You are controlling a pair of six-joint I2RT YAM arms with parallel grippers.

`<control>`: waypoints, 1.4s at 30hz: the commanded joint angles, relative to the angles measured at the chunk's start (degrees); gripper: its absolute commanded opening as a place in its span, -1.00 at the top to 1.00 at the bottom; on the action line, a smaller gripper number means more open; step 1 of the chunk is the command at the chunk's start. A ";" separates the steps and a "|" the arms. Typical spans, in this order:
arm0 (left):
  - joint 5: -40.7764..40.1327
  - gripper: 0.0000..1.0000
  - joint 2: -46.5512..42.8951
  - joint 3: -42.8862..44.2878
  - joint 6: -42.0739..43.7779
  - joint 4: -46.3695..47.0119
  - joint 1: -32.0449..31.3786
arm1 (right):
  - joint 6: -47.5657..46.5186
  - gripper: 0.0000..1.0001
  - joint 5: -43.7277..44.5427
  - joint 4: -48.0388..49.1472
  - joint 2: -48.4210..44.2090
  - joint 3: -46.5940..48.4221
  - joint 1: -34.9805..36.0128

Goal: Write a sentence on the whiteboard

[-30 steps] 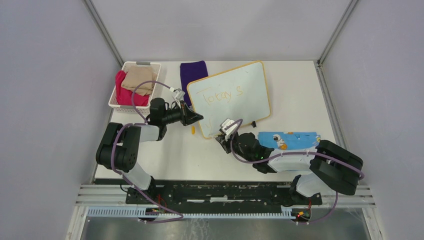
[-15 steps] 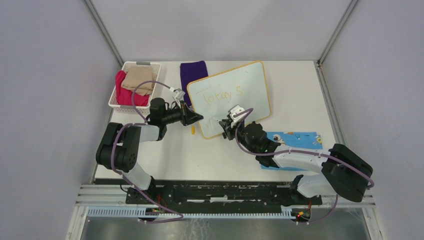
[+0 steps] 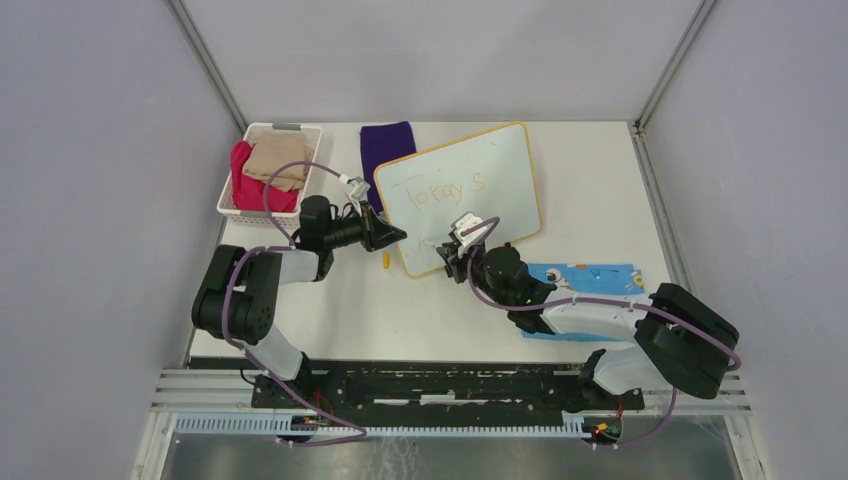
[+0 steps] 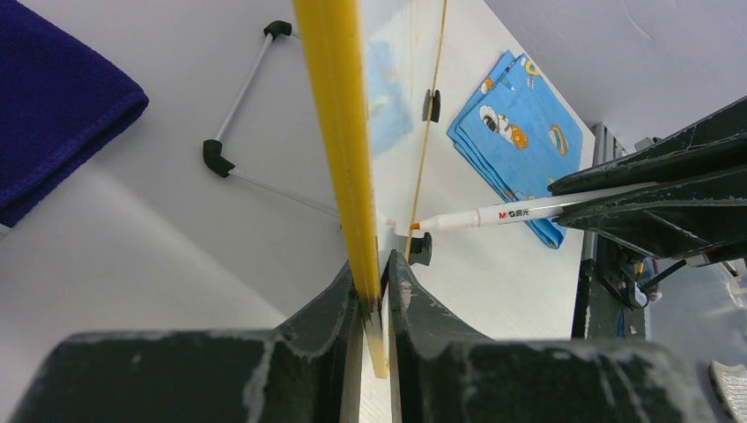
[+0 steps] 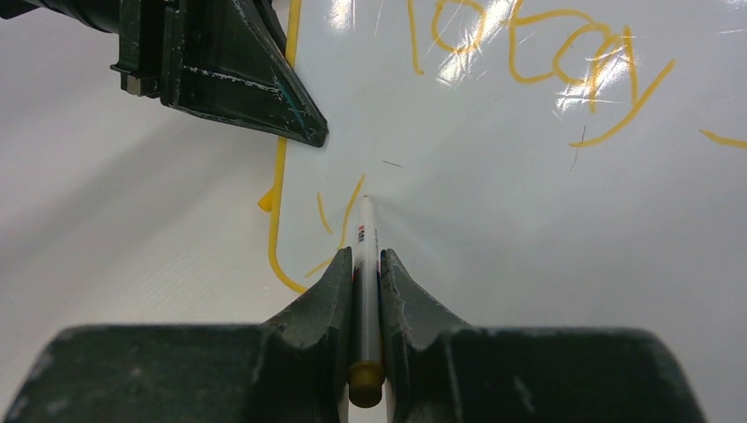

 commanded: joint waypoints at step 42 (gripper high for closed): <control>-5.50 0.96 2.23 -0.12 7.03 -5.84 -0.49 | -1.28 1.00 4.46 -1.63 -0.10 0.78 -1.28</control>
